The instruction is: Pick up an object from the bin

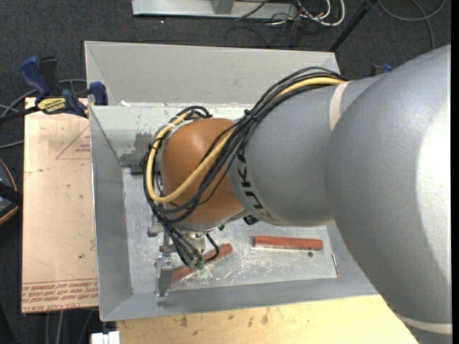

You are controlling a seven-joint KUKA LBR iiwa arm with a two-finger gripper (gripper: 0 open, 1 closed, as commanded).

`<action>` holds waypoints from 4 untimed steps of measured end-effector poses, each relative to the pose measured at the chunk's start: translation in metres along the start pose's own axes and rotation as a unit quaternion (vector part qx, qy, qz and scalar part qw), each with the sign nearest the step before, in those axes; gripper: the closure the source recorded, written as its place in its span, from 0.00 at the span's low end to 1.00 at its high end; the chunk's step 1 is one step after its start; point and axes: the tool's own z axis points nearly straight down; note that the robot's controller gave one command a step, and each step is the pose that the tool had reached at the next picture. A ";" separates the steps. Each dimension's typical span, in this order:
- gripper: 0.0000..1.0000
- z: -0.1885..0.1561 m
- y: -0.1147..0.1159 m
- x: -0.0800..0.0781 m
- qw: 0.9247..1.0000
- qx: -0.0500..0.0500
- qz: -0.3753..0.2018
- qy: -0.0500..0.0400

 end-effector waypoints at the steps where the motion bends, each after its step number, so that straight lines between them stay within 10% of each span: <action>1: 0.00 0.000 0.000 0.000 1.000 0.000 0.000 0.000; 2: 1.00 0.075 -0.049 -0.015 0.999 -0.003 -0.039 -0.009; 3: 1.00 0.075 -0.049 -0.015 0.999 -0.003 -0.039 -0.008; 4: 1.00 -0.067 -0.066 -0.020 0.999 0.000 -0.052 -0.002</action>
Offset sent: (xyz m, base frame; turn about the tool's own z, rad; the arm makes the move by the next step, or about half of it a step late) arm 0.0104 -0.0513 -0.0787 -0.0815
